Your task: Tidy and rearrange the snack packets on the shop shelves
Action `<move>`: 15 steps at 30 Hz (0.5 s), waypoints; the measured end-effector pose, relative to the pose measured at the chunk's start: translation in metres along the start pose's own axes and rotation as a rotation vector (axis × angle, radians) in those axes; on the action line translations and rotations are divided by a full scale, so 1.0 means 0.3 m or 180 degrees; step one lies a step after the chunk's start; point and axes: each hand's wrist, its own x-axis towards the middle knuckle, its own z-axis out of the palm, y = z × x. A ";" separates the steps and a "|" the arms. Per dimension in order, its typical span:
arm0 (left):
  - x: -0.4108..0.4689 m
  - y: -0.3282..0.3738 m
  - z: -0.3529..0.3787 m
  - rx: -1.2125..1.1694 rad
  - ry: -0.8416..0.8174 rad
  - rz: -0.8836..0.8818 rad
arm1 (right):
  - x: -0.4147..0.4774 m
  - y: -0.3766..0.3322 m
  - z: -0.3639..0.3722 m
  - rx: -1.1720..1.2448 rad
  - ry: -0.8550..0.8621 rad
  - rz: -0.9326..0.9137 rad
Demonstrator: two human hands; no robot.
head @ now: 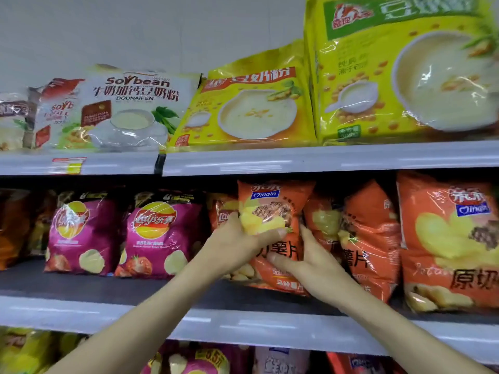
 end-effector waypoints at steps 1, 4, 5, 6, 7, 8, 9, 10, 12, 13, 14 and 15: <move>0.000 0.011 0.018 -0.0112 0.0026 0.0082 | 0.007 0.014 -0.023 -0.0109 0.0100 0.0026; 0.004 0.000 0.088 -0.0441 -0.0051 0.0233 | 0.025 0.073 -0.073 -0.0362 0.0347 0.0222; 0.006 -0.016 0.116 -0.0550 -0.0129 0.0282 | 0.026 0.094 -0.079 -0.0471 0.0426 0.0289; 0.003 -0.037 0.143 -0.0638 -0.0202 0.0329 | 0.023 0.111 -0.082 -0.0575 0.0500 0.0334; 0.000 -0.061 0.170 -0.0706 -0.0310 0.0380 | 0.017 0.130 -0.081 -0.0703 0.0550 0.0337; -0.010 -0.075 0.190 -0.0761 -0.0430 0.0448 | 0.009 0.145 -0.080 -0.0830 0.0569 0.0324; -0.020 -0.084 0.205 -0.0804 -0.0500 0.0498 | -0.002 0.151 -0.081 -0.0957 0.0564 0.0311; -0.029 -0.091 0.214 -0.0805 -0.0530 0.0537 | -0.013 0.156 -0.083 -0.1059 0.0577 0.0301; -0.032 -0.100 0.221 -0.0813 -0.0554 0.0552 | -0.037 0.166 -0.089 -0.1189 0.0641 0.0286; -0.026 -0.103 0.220 -0.0826 -0.0537 0.0530 | -0.052 0.168 -0.091 -0.1237 0.0685 0.0316; -0.024 -0.108 0.219 -0.0822 -0.0497 0.0487 | -0.063 0.175 -0.093 -0.1296 0.0741 0.0328; -0.019 -0.115 0.221 -0.0802 -0.0430 0.0432 | -0.075 0.178 -0.095 -0.1384 0.0788 0.0361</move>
